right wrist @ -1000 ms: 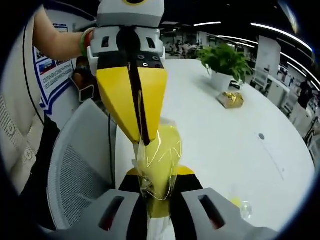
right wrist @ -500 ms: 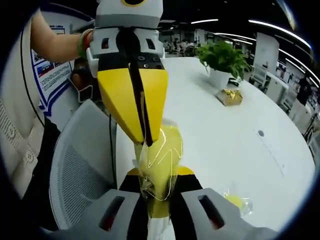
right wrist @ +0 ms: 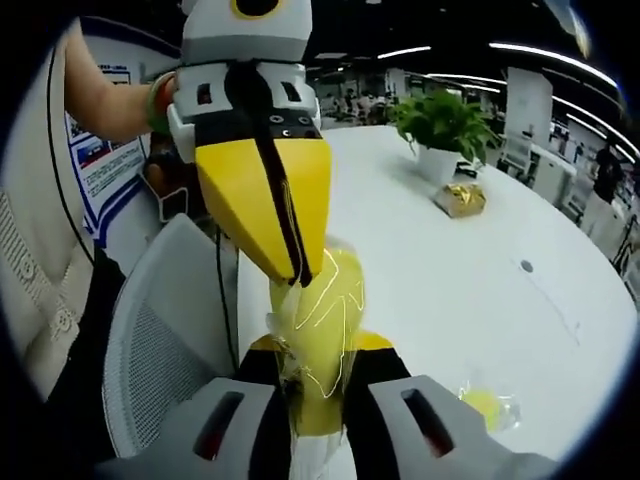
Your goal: Compare the silicone blocks by pressing each to a similar depth, holding the contact briefly, and releasing to observe deformation and rebound differences across the visible hardness samples.
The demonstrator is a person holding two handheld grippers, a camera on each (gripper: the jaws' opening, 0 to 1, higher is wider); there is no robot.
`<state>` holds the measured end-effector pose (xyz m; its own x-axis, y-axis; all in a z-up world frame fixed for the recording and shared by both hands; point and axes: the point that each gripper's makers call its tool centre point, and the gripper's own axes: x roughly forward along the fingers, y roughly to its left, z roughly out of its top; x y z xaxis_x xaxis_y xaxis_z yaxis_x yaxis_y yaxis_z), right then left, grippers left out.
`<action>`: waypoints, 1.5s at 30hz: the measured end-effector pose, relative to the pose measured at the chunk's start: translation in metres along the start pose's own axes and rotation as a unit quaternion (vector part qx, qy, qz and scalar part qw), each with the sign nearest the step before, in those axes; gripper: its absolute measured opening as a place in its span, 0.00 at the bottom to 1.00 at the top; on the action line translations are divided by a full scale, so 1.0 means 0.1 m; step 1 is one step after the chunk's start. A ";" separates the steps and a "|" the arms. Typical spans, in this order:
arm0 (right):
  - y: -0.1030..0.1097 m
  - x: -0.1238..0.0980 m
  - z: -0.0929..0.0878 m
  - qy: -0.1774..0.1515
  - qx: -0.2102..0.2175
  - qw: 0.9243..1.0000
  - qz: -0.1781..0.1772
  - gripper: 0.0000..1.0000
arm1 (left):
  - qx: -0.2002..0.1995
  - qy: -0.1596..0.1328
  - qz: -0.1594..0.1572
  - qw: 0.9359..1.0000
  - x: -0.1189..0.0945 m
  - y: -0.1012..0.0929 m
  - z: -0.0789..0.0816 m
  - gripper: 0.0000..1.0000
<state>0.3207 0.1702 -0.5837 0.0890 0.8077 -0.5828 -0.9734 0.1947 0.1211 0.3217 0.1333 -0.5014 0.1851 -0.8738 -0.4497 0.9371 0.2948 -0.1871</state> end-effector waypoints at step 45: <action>-0.05 -0.03 -0.02 -0.020 -0.044 0.998 -0.032 0.33 | -0.005 0.003 -0.015 1.000 0.03 -0.02 0.03 0.00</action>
<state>0.3253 0.1653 -0.5841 0.1578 0.8169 -0.5548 -0.9801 0.1982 0.0131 0.3214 0.1290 -0.5000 0.1544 -0.8801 -0.4490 0.9392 0.2718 -0.2097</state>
